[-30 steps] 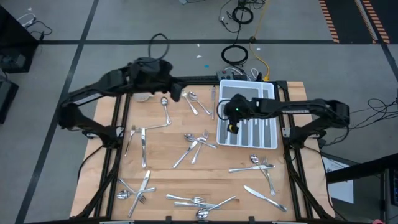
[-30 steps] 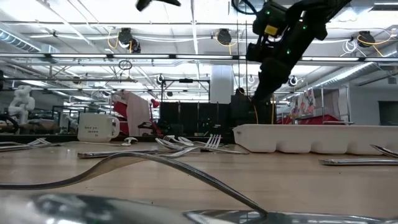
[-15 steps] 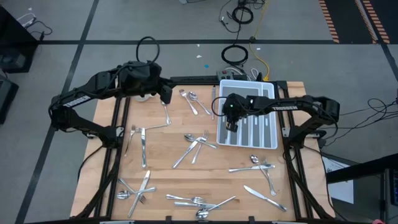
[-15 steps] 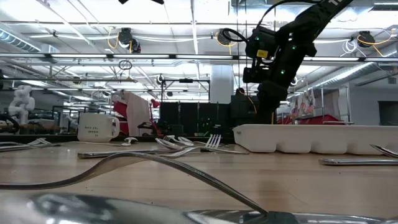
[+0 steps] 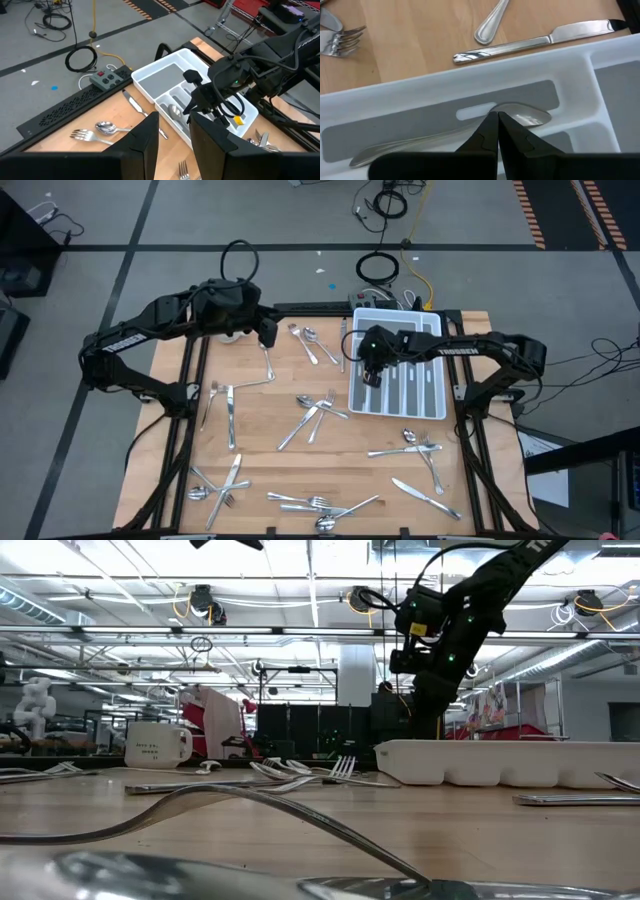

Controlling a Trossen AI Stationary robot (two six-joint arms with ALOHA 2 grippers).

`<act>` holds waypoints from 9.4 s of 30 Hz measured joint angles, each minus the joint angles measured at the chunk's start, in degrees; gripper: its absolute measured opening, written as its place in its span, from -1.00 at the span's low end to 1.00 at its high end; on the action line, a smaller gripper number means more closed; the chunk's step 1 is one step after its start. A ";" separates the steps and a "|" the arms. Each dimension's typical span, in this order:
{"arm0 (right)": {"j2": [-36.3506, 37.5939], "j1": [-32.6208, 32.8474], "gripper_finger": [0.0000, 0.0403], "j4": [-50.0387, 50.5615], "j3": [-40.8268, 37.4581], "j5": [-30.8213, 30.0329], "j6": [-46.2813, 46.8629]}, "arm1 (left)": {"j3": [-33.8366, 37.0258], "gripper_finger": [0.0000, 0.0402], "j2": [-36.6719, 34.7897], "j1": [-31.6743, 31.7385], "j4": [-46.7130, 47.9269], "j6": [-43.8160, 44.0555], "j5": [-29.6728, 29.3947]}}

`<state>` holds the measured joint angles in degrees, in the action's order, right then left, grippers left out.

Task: Sort silverware
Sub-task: Put the silver spoon into the silverware tray, then put the silver fork into the silverware tray

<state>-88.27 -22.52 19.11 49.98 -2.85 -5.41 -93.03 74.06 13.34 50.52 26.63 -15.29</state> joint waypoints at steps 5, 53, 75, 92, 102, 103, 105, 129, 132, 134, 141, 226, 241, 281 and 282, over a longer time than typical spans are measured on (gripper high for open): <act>-1.11 -0.39 -1.00 -0.02 0.00 0.00 0.00 | 0.01 -0.43 0.00 0.00 0.00 -0.02 0.00; -4.66 -0.74 -1.00 6.04 4.85 0.18 -2.80 | 0.04 -0.43 0.00 0.02 0.22 -0.50 0.02; -7.80 -0.24 -1.00 3.44 4.85 -0.10 -2.87 | 0.04 -0.43 0.00 0.02 0.22 -0.78 0.00; -7.80 -0.24 -1.00 -1.03 4.85 -0.13 -3.45 | 0.04 -0.43 0.00 0.02 0.21 -2.09 -0.51; -7.82 -0.87 -1.00 -7.06 4.85 -4.46 -4.32 | 0.04 -0.43 0.00 0.02 0.22 -1.92 -1.31; -7.82 -1.12 -1.00 -7.45 4.86 -4.44 -4.31 | 0.04 -0.43 0.00 0.00 0.20 -1.92 -1.34; -7.85 -1.60 -1.00 -7.54 4.86 -4.35 -4.31 | 0.04 -0.43 0.00 0.02 0.22 -1.90 -1.42; -11.04 -3.04 -1.00 -8.00 4.94 -3.10 -2.57 | 0.04 -0.43 0.04 0.02 0.20 -1.98 -1.79; -13.09 -2.92 -1.00 -7.65 4.91 -3.00 -2.33 | 0.04 -0.43 0.04 0.02 0.20 -1.99 -1.79; -13.97 -2.41 -1.00 -7.10 4.83 -2.71 -1.95 | 0.04 -0.43 0.04 0.02 0.22 -2.01 -1.79; -12.46 -1.57 -1.00 -5.29 4.87 -2.73 0.21 | 0.04 -0.43 0.04 0.02 0.20 -2.04 -1.79; 30.99 9.88 -0.34 21.40 4.90 -3.08 12.31 | 2.93 -0.43 46.80 21.92 -4.59 -97.63 14.23; 30.99 9.88 -0.34 21.42 4.90 -3.06 12.28 | 4.55 -0.43 46.77 22.05 -5.18 -97.68 15.50; 30.97 9.89 -0.34 19.46 4.87 -0.87 15.28 | -1.64 -0.93 46.10 20.75 -0.75 -78.90 11.55; 30.97 9.89 -0.34 19.43 4.87 -0.12 15.26 | -1.66 -0.90 46.21 21.06 -2.15 -77.57 11.77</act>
<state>-57.30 -12.63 38.54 54.85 -2.98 9.85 -94.70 120.27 34.41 48.37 -50.94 -3.52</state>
